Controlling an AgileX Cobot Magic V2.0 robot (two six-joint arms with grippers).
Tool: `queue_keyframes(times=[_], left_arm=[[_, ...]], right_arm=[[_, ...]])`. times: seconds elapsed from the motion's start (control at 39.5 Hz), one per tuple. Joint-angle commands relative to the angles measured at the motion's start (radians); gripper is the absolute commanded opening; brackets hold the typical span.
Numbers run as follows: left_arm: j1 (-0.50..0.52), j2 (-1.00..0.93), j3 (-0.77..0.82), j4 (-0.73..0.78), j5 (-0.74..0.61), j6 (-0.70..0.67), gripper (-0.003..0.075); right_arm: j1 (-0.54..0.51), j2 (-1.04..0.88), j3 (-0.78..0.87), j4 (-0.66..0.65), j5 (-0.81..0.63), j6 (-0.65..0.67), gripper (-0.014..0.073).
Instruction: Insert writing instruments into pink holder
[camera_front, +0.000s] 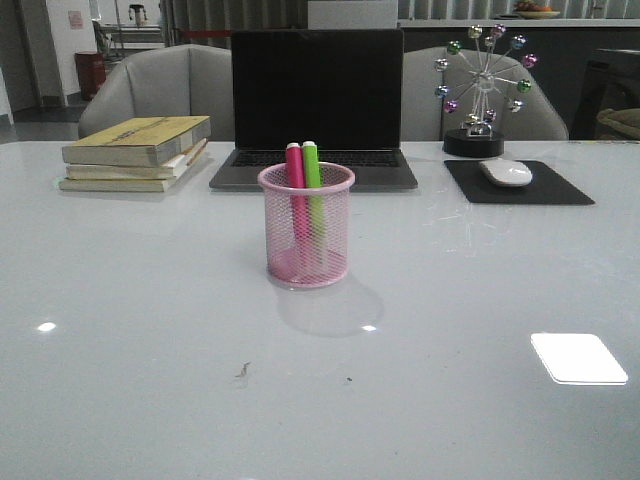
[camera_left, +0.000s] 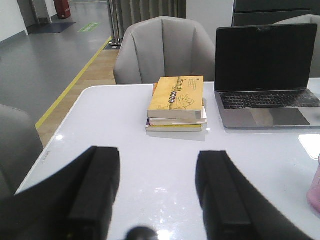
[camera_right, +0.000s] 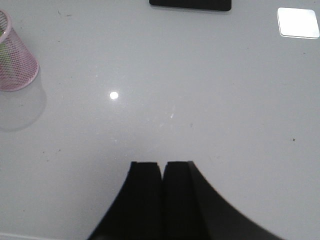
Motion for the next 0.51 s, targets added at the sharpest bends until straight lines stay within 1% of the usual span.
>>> queue_keyframes(times=[0.0,0.2,0.48], left_arm=[[0.001,0.003,-0.027,-0.007,-0.091,-0.004,0.0404],[0.001,0.003,-0.027,-0.007,-0.091,-0.004,0.0404],[0.001,0.003,-0.027,-0.007,-0.091,-0.004,0.0403]], right_arm=[[-0.007,-0.004,-0.028,0.031,-0.067,-0.009,0.0028],[-0.007,-0.004,-0.028,0.065,-0.065,-0.009,0.0028],[-0.007,-0.004,-0.028,0.067,-0.062,-0.009,0.0028]])
